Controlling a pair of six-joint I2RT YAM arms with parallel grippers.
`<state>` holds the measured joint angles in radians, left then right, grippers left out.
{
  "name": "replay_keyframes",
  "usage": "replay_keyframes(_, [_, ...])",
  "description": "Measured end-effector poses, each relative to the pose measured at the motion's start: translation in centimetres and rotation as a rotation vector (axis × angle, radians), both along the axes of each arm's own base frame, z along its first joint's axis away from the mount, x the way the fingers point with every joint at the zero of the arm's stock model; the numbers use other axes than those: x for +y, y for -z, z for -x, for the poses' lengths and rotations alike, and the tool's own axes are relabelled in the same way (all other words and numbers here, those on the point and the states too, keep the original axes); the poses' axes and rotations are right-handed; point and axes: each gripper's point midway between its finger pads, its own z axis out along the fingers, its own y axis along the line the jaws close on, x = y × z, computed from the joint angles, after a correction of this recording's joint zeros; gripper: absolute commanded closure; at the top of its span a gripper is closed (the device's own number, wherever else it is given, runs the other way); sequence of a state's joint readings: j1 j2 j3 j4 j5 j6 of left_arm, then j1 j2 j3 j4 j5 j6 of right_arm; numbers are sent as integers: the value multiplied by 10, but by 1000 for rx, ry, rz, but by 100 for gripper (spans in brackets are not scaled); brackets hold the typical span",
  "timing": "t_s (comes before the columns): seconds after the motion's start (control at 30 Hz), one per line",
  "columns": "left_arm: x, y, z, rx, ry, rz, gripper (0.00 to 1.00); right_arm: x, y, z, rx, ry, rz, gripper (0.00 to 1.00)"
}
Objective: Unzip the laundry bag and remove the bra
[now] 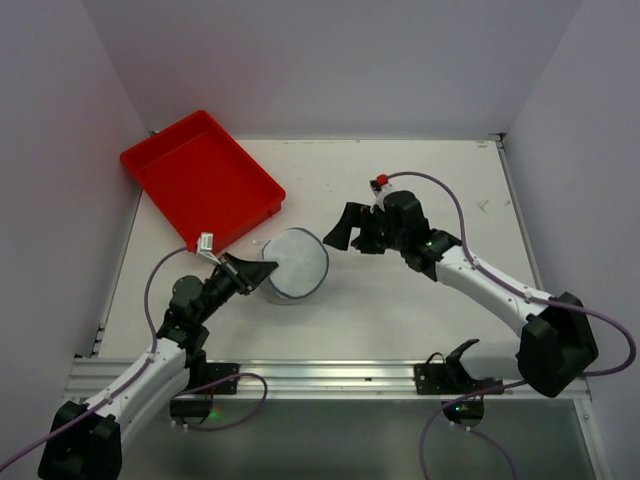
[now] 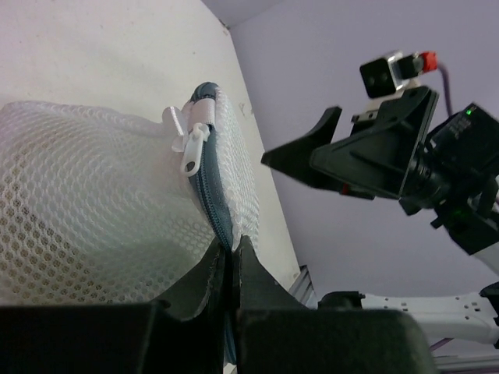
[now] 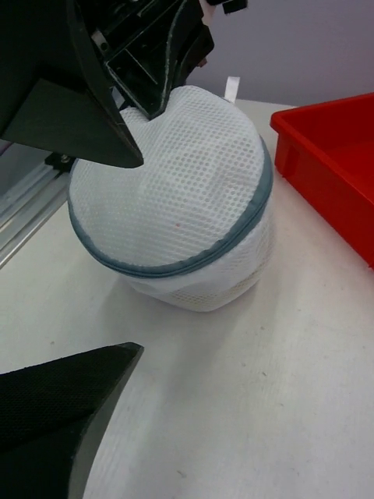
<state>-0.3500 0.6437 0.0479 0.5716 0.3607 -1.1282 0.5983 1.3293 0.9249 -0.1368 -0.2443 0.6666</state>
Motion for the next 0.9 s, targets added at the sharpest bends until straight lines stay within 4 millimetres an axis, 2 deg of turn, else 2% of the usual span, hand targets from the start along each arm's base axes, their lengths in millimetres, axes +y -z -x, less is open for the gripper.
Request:
replay_keyframes(0.13, [1, -7, -5, 15, -46, 49, 100, 7, 12, 22, 87, 35, -80, 6])
replay_keyframes(0.23, [0, -9, -8, 17, -73, 64, 100, 22, 30, 43, 179, 32, -113, 9])
replay_keyframes(0.3, [-1, -9, -8, 22, -81, 73, 100, 34, 34, 51, 221, 26, -138, 12])
replay_keyframes(0.4, [-4, -10, -10, 31, -91, 90, 100, 53, 35, 55, 262, 25, -206, 16])
replay_keyframes(0.57, [-8, -14, -11, 31, -104, 117, 100, 62, 43, 57, 324, 58, -285, 23])
replay_keyframes(0.6, [-8, -16, -11, 29, -110, 124, 100, 64, 43, 57, 329, 61, -294, 26])
replay_keyframes(0.63, [-7, -18, -11, 24, -117, 129, 100, 66, 42, 56, 330, 64, -311, 42])
replay_keyframes(0.7, [-6, -22, -12, 13, -128, 141, 100, 67, 40, 55, 328, 71, -336, 61])
replay_keyframes(0.73, [-5, -24, -12, 6, -134, 146, 92, 66, 41, 55, 331, 79, -342, 79])
replay_keyframes(0.77, [-4, -26, -13, 1, -143, 151, 85, 64, 44, 54, 330, 87, -339, 87])
replay_keyframes(0.8, [-3, -27, -13, -4, -147, 153, 74, 62, 47, 53, 333, 100, -332, 93])
replay_keyframes(0.83, [-3, -27, -12, -8, -144, 148, 53, 59, 50, 53, 338, 106, -326, 99])
replay_keyframes(0.9, [-5, -25, -10, -11, -130, 132, 37, 54, 52, 49, 328, 118, -311, 100])
